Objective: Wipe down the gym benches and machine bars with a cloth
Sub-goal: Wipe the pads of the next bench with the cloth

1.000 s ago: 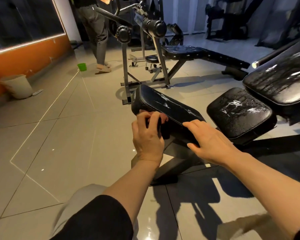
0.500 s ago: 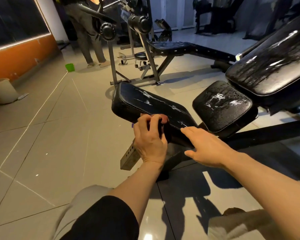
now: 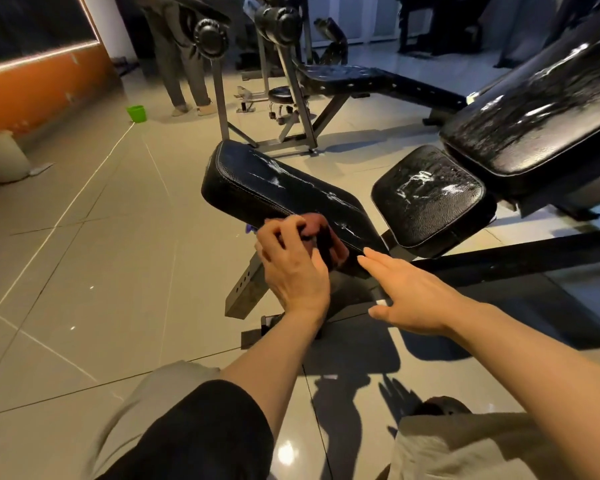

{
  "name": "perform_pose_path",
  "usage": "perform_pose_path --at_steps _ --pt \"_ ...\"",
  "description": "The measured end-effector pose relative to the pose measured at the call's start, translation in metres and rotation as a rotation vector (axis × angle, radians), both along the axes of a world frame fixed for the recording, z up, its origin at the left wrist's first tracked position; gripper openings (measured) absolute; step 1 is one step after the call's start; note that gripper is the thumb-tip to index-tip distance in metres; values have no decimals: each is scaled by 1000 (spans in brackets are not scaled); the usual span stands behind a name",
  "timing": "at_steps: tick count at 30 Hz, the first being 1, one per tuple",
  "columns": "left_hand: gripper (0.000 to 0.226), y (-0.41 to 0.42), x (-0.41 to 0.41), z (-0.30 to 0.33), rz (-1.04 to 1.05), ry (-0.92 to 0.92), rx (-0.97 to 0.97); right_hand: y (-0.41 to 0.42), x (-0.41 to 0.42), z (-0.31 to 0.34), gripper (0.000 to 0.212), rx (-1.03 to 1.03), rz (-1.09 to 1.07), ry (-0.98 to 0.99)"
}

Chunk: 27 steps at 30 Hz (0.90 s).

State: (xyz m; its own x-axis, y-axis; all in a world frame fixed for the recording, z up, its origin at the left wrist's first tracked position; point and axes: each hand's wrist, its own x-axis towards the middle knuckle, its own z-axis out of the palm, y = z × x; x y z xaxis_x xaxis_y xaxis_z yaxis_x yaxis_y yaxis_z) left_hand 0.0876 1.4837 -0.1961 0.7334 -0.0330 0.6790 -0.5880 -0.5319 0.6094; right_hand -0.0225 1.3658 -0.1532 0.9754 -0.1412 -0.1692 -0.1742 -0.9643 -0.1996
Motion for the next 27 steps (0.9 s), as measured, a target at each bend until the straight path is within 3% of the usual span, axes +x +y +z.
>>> perform_pose_path --at_steps 3,8,13,17,19,23,27 --pt "58 -5 4 3 10 1 41 3 -4 -1 85 20 1 4" --pt "47 -7 -17 -21 -229 12 256 -3 -10 -2 85 22 1 23" --pt "45 -3 -12 -1 -184 -29 -32 0 -2 7 72 118 -12 -221" --pt "41 11 -11 11 -283 -85 -97 11 13 9 65 389 -65 -420" --pt "38 17 -12 11 -321 -98 -91 14 22 11 64 462 -77 -446" --pt "39 33 0 14 -366 -76 -49 21 39 16 28 443 -46 -526" --pt "34 51 15 16 -328 54 -20 29 49 22 21 494 -61 -649"
